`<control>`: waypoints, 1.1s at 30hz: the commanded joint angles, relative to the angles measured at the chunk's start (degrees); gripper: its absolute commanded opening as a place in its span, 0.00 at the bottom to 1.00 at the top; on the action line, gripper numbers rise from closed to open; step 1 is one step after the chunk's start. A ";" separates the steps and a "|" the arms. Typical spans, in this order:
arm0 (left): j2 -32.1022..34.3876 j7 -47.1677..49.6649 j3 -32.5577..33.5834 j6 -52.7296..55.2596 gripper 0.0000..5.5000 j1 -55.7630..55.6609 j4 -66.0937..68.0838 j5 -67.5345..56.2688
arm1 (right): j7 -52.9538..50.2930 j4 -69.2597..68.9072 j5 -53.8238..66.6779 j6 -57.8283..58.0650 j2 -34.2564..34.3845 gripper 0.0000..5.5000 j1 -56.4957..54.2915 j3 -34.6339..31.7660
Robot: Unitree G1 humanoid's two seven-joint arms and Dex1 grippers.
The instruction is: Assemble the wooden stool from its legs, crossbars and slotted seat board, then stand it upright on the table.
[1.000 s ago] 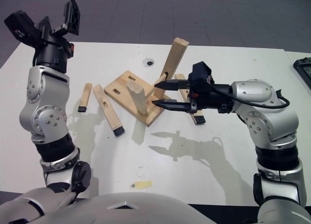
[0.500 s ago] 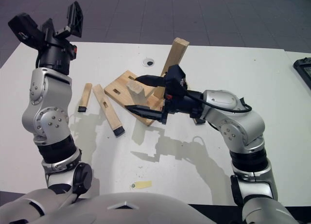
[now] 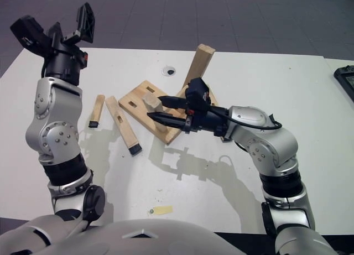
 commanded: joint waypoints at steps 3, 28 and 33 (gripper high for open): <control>-0.16 0.53 0.12 0.15 0.98 -0.43 0.36 0.51 | 3.44 0.65 0.03 0.53 -2.22 0.31 0.45 0.70; 3.45 0.38 6.04 0.67 0.98 -0.31 -0.39 -1.14 | 18.35 12.29 -3.25 -7.70 -12.21 0.52 -10.68 -10.67; 5.70 0.24 9.08 0.39 0.98 -0.60 0.07 -1.52 | 8.89 3.35 18.26 1.73 -7.35 0.65 -14.32 -16.74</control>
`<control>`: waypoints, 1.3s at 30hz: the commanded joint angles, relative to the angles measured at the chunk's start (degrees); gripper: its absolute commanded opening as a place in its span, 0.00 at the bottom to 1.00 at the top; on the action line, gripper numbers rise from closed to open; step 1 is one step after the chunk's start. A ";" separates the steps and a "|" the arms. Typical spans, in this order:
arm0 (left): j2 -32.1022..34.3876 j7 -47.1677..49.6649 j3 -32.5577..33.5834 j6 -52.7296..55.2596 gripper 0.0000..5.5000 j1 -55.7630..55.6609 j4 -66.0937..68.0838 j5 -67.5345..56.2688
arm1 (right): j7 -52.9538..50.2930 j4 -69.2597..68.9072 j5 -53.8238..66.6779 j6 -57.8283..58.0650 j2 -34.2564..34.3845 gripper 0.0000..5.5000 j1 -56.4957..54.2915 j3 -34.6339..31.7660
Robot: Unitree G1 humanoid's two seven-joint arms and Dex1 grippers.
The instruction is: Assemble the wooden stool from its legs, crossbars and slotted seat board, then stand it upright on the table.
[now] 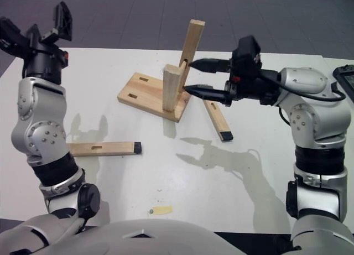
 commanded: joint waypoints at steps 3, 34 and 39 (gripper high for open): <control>1.94 0.19 1.78 -0.11 0.98 -0.22 0.03 -0.40 | -9.95 -11.59 18.84 7.63 5.66 0.74 -2.08 -1.12; -1.47 0.61 -2.81 -2.67 0.98 0.43 1.26 1.61 | -46.93 22.42 -34.44 -9.87 42.49 0.98 -1.01 27.28; -1.45 0.64 -2.67 -2.76 0.98 0.50 1.46 1.66 | -43.86 20.52 -35.04 -8.47 40.52 0.98 0.74 26.25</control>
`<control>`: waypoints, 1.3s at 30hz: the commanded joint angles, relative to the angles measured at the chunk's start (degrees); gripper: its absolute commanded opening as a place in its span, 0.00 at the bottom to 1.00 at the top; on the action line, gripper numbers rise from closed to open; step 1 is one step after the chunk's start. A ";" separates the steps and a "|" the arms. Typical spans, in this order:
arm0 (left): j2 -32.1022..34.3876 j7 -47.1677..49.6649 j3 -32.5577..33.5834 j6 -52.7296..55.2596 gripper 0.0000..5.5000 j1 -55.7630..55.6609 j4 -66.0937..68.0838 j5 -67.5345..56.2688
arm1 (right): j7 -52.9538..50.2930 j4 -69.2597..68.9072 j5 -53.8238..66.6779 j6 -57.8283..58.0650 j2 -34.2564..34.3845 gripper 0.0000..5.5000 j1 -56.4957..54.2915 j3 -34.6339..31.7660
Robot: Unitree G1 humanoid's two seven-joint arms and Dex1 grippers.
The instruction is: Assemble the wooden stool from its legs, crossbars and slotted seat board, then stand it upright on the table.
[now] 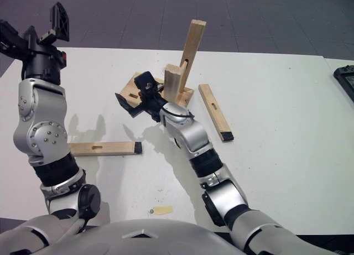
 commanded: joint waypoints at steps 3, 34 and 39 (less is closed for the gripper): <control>0.08 0.40 -0.07 0.08 0.98 0.25 -0.10 0.44 | 5.20 -4.87 1.01 4.30 -4.62 0.98 1.69 -3.22; 0.66 2.50 0.03 1.02 0.98 -1.69 -1.11 1.13 | -2.34 17.38 0.07 30.56 8.86 0.98 -16.81 -4.37; 0.45 2.46 0.11 1.19 0.98 -1.88 -0.89 1.22 | 2.94 22.81 1.42 33.46 9.55 0.98 -19.09 -3.37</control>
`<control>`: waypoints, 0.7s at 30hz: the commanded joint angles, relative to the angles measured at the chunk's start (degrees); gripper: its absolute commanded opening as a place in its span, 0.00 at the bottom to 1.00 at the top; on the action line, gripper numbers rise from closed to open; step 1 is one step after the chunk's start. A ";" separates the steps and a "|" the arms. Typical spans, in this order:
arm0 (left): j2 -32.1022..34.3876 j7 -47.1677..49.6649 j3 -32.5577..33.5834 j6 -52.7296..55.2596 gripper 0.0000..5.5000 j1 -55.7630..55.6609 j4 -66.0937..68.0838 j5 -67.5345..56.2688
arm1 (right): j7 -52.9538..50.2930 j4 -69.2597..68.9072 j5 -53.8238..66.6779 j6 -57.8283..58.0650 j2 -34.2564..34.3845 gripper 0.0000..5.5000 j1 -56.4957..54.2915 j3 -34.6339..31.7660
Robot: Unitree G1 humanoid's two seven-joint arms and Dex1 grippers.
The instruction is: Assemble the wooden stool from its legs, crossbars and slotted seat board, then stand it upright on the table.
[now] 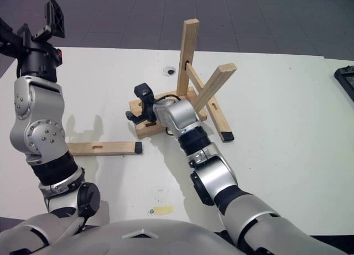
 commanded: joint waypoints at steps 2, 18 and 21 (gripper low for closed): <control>0.06 0.36 -0.13 0.27 0.98 -0.95 0.05 0.15 | 7.11 4.61 2.09 4.79 4.20 0.98 -3.84 2.09; 0.25 1.09 0.28 0.22 0.98 -0.56 -0.05 0.60 | 45.83 -17.32 5.01 9.16 -30.45 0.98 -7.74 26.77; 0.65 1.00 0.39 0.46 0.98 -0.76 0.03 0.55 | 50.97 -20.84 2.51 4.43 -36.36 0.98 -8.01 31.09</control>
